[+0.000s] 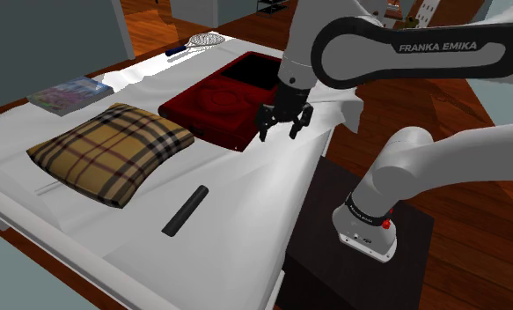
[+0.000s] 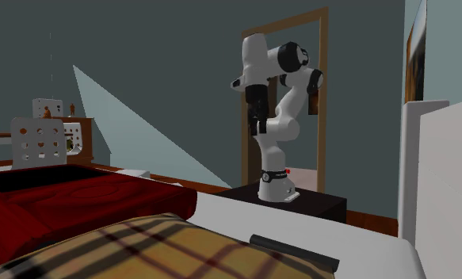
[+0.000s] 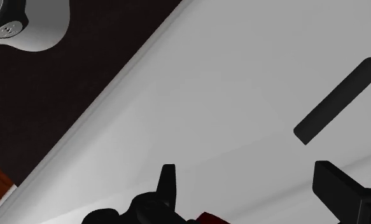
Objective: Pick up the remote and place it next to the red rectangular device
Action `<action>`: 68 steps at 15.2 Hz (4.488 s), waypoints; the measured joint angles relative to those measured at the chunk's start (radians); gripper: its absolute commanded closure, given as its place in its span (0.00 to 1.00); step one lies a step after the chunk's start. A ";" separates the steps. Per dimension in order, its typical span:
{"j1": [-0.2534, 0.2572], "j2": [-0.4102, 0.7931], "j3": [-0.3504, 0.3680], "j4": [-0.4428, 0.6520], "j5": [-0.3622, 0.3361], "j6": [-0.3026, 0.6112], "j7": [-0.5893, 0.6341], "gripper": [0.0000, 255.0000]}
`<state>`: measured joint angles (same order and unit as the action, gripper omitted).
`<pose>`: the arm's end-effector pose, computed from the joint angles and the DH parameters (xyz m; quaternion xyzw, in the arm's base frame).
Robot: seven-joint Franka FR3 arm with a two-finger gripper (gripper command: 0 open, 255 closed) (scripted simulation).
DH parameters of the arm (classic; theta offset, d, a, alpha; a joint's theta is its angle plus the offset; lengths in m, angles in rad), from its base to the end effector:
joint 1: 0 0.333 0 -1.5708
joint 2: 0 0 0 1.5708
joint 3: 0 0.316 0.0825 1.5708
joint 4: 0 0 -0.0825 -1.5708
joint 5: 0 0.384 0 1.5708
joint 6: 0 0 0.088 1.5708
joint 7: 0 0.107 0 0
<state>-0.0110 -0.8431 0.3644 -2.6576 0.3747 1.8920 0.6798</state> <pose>0.2895 0.1390 0.4740 -0.9617 0.2691 -0.0060 0.0525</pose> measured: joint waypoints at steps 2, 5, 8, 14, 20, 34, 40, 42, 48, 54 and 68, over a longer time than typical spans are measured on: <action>0.000 0.024 0.067 -0.013 0.041 0.052 0.090 0.00; -0.011 0.093 0.180 -0.005 0.096 0.138 0.231 0.00; -0.049 0.185 0.289 0.025 0.125 0.227 0.368 0.00; -0.205 0.427 0.557 0.119 0.085 0.426 0.681 0.00; -0.530 0.880 0.914 0.273 -0.413 0.575 1.286 0.00; -0.039 1.386 0.434 0.551 -1.062 0.575 1.941 0.00; -0.031 1.395 0.425 0.554 -1.073 0.580 1.947 0.00; -0.031 1.395 0.425 0.554 -1.073 0.580 1.947 1.00; -0.030 1.392 0.429 0.552 -1.071 0.577 1.947 1.00; -0.041 1.383 0.438 0.552 -1.059 0.571 1.938 1.00; -0.155 1.245 0.582 0.555 -0.892 0.463 1.827 1.00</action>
<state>-0.1664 0.4019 0.9463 -2.1023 -0.5174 2.3549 2.5063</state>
